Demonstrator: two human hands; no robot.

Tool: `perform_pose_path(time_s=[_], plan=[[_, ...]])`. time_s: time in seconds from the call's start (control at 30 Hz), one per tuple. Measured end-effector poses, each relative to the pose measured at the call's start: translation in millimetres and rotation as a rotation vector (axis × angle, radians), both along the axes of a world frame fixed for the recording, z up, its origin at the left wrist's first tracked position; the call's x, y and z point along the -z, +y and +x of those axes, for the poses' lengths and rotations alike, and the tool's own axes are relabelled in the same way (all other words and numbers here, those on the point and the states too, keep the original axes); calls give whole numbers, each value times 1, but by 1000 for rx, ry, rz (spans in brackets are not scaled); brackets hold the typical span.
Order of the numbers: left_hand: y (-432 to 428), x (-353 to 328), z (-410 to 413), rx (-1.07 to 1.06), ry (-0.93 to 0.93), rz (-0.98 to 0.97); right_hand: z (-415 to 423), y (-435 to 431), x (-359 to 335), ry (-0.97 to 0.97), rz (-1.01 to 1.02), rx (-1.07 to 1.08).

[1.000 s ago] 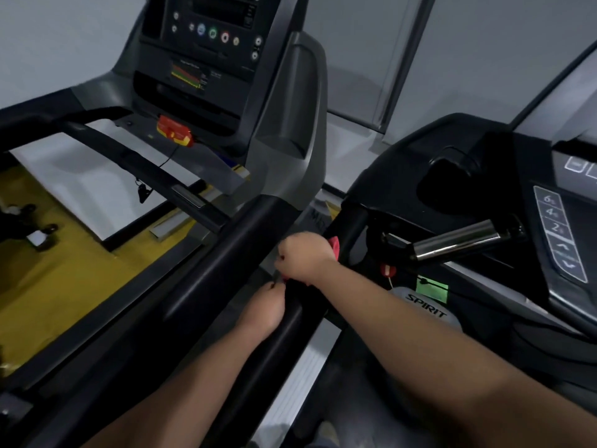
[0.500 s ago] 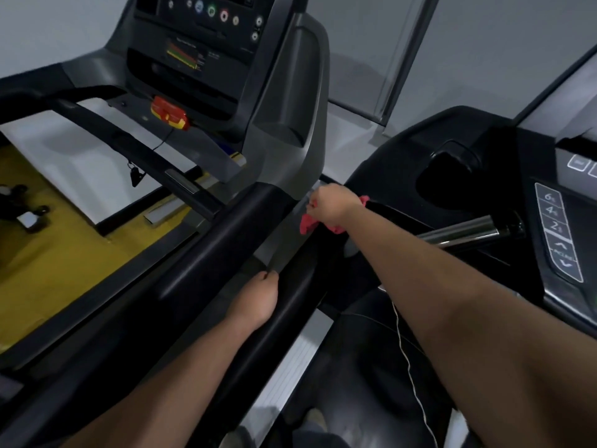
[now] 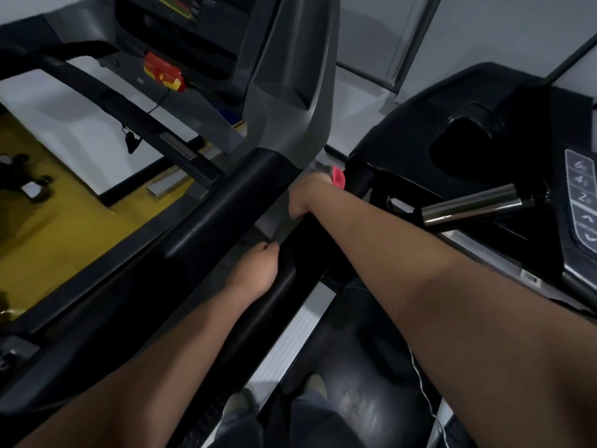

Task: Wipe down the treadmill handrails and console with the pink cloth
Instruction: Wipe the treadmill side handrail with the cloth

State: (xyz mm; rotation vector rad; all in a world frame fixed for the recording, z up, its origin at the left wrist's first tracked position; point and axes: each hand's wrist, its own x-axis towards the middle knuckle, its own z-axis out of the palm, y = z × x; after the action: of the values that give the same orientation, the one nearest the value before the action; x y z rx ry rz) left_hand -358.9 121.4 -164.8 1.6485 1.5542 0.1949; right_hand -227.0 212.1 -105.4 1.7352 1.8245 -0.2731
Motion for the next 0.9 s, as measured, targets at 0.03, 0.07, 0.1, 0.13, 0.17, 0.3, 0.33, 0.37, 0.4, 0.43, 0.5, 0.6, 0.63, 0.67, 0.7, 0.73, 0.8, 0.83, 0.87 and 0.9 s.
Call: perform_pose_path(time_s=[0.03, 0.07, 0.1, 0.13, 0.17, 0.3, 0.33, 0.37, 0.4, 0.43, 0.5, 0.6, 0.63, 0.67, 0.7, 0.73, 0.8, 0.83, 0.87, 0.9], plan=[[0, 0, 0, 18, 17, 10, -7, -7, -1, 26, 22, -8], [-1, -2, 0, 26, 28, 16, -13, -14, -2, 56, 54, -17], [-1, -1, 0, 56, 49, 46, -19, -23, -3, 94, 97, -19], [-1, -2, 0, 78, 71, 54, -23, -31, -2, 139, 146, -14], [-1, -1, 0, 106, 94, 70, -26, -40, -1, 200, 204, -3], [-1, -6, 1, 95, 107, 35, -19, -75, 18, 563, 683, -31], [-1, -6, 1, 73, 87, 30, -12, -83, 26, 679, 841, -32], [0, -4, 1, 53, 53, 23, -4, -88, 34, 777, 989, -19], [-1, -4, 2, 37, 29, 12, 5, -93, 41, 841, 1101, 15], [-1, -4, 2, 22, 10, 20, 14, -97, 46, 876, 1176, 65], [-1, -8, 4, -2, -24, -15, 25, -100, 51, 937, 1279, 216], [-1, -12, 4, 0, -28, -17, 17, -99, 56, 1152, 1359, 661], [0, -10, 4, 9, -22, -8, 11, -97, 57, 1233, 1386, 846], [0, -10, 4, 3, -25, -13, 4, -96, 57, 1301, 1413, 1016], [0, -10, 5, -2, -26, -17, -2, -97, 57, 1369, 1421, 1161], [1, -9, 5, -5, -30, -27, -6, -98, 58, 1445, 1419, 1268], [2, -10, 6, -17, -49, -36, -14, -105, 64, 1602, 1350, 1419], [2, -11, 6, -22, -57, -41, -17, -108, 68, 1660, 1268, 1495], [2, -12, 7, -27, -67, -45, -19, -112, 76, 1692, 1155, 1575], [2, -11, 7, -28, -73, -37, -20, -115, 80, 1714, 1029, 1649]])
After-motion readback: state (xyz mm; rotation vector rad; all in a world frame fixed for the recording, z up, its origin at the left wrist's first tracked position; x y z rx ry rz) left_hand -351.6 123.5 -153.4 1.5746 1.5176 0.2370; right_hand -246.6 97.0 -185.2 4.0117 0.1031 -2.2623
